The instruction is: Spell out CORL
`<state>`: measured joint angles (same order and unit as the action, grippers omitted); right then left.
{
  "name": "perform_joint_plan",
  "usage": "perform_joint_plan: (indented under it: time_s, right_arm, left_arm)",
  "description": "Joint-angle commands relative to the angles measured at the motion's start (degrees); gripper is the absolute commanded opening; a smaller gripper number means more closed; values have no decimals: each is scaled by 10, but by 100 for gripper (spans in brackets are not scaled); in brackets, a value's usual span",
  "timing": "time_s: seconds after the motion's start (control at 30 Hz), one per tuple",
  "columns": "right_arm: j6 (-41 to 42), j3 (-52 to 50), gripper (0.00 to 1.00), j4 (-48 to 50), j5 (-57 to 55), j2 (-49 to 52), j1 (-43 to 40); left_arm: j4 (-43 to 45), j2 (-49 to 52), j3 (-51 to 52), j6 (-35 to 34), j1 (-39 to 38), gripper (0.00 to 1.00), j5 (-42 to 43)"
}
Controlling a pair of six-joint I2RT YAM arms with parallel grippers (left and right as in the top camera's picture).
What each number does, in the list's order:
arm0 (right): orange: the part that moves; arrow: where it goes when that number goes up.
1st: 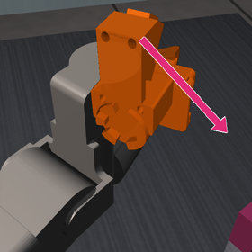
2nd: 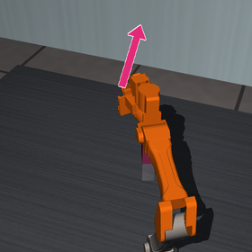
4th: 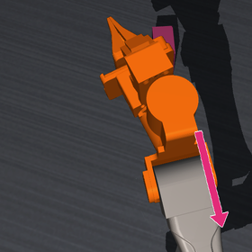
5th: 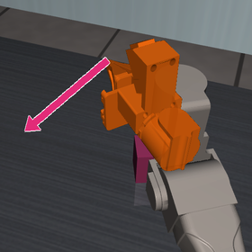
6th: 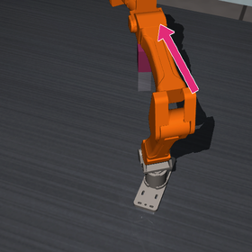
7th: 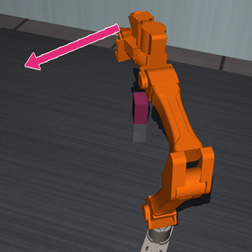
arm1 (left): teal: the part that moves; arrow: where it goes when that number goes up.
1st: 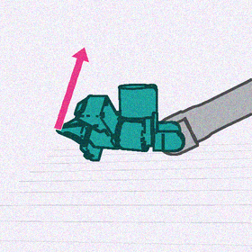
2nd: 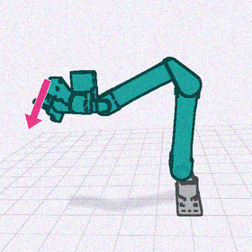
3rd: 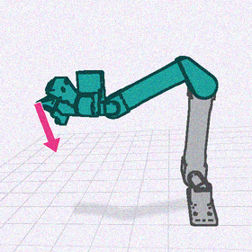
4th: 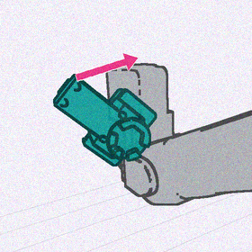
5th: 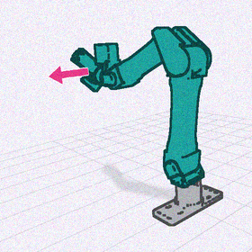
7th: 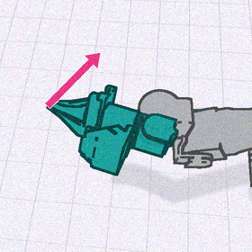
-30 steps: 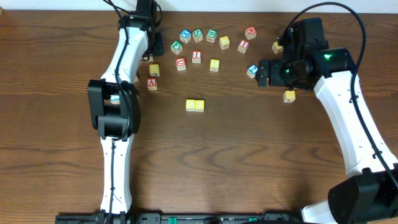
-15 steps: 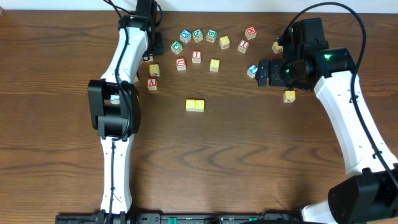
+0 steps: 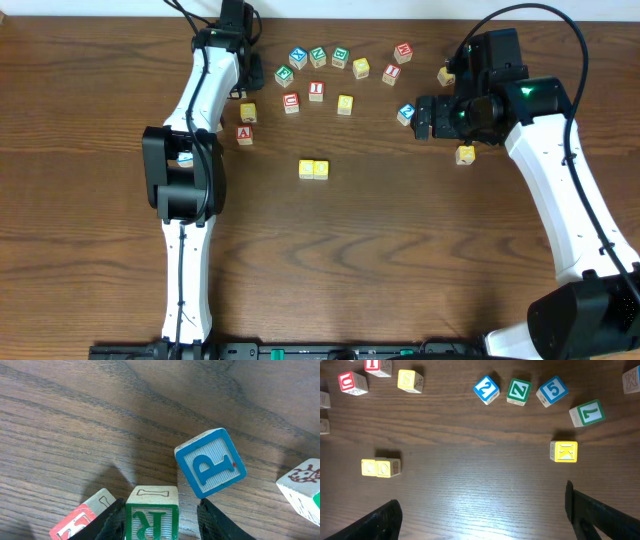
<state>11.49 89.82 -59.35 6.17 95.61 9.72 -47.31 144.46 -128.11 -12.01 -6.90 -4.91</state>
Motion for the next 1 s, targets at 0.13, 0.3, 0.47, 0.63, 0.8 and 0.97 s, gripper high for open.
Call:
perform_joint_plan:
  time_s: [0.13,0.3,0.47,0.63,0.8,0.97]
  right_arm:
    - [-2,-4,99,-2,-1,5,1]
    - [-2,-4,99,-2,-1,5,1]
    - [-2,-4,99,-2,-1,5,1]
    - [-2,-4,99,0,-1,5,1]
    - [-2,-4,99,2,-1,5,1]
    - [-2,-4,99,2,-1,5,1]
  left_arm:
    - [1,13,24,-1,2,45,-7]
    - [3,13,28,-1,2,44,-7]
    - [3,13,28,-1,2,37,-7]
    - [-3,12,28,-1,2,35,-7]
    - [-8,3,27,-1,2,31,-7]
    - [-14,-18,27,-1,2,31,-7]
